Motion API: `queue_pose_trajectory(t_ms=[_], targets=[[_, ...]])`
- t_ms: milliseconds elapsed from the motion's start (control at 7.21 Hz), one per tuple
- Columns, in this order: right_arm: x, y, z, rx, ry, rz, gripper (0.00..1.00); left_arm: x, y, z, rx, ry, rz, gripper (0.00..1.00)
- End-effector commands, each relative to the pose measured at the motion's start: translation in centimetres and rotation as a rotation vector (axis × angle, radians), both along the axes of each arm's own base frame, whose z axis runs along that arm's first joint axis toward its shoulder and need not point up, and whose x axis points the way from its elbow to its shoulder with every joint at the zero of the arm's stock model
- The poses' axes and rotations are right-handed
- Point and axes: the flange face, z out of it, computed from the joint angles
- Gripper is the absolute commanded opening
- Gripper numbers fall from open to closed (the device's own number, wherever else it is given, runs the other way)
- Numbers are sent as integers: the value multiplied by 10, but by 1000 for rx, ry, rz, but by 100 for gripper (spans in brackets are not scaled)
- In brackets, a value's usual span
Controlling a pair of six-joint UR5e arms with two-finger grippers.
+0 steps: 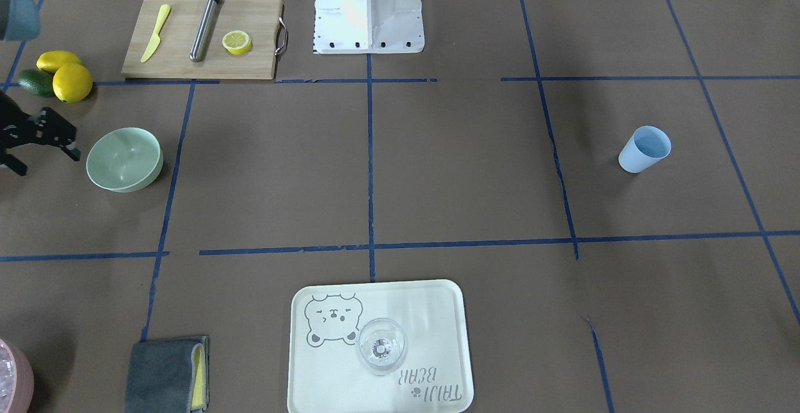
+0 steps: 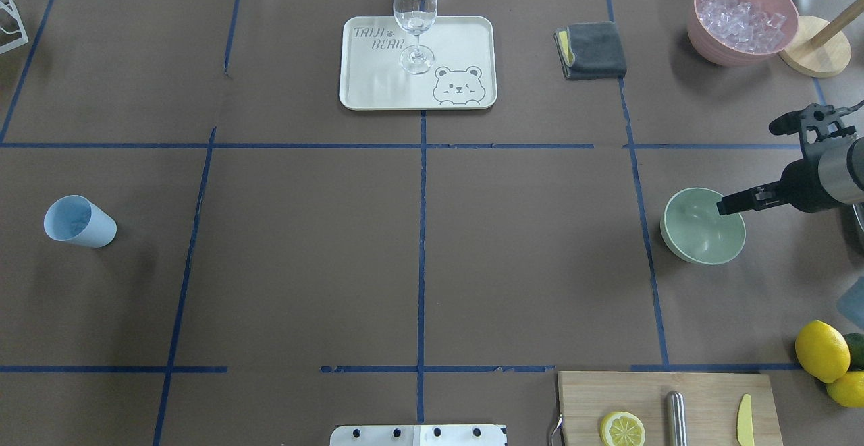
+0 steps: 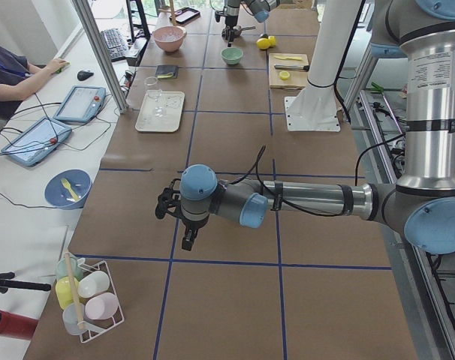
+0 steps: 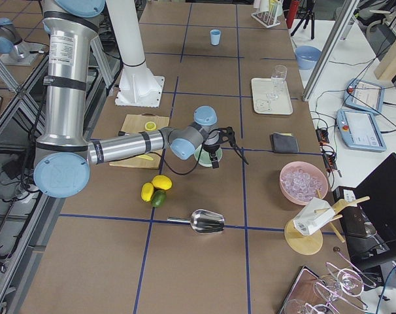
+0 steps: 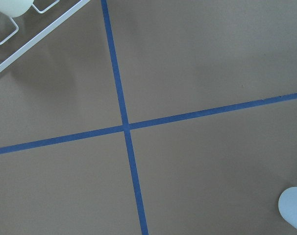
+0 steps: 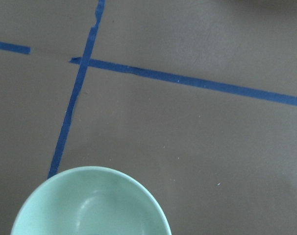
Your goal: Pour ice into bowl
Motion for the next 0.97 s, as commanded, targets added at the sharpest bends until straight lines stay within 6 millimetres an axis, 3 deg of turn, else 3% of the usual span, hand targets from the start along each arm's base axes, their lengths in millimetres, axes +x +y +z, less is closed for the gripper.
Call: queue_pose_trajectory(t_ms=[0,139,416,833], targets=[[-19,13,13,-7,41,-10,91,0,0,1,12,1,-2,100],[-20,12,23,-21,54,-14,75,0,0,1,12,1,-2,100],[-20,12,22,-12,53,-21,0,0,0,1,15,1,0,100],[-18,13,-5,11,11,-17,0,0,0,1,15,1,0,100]])
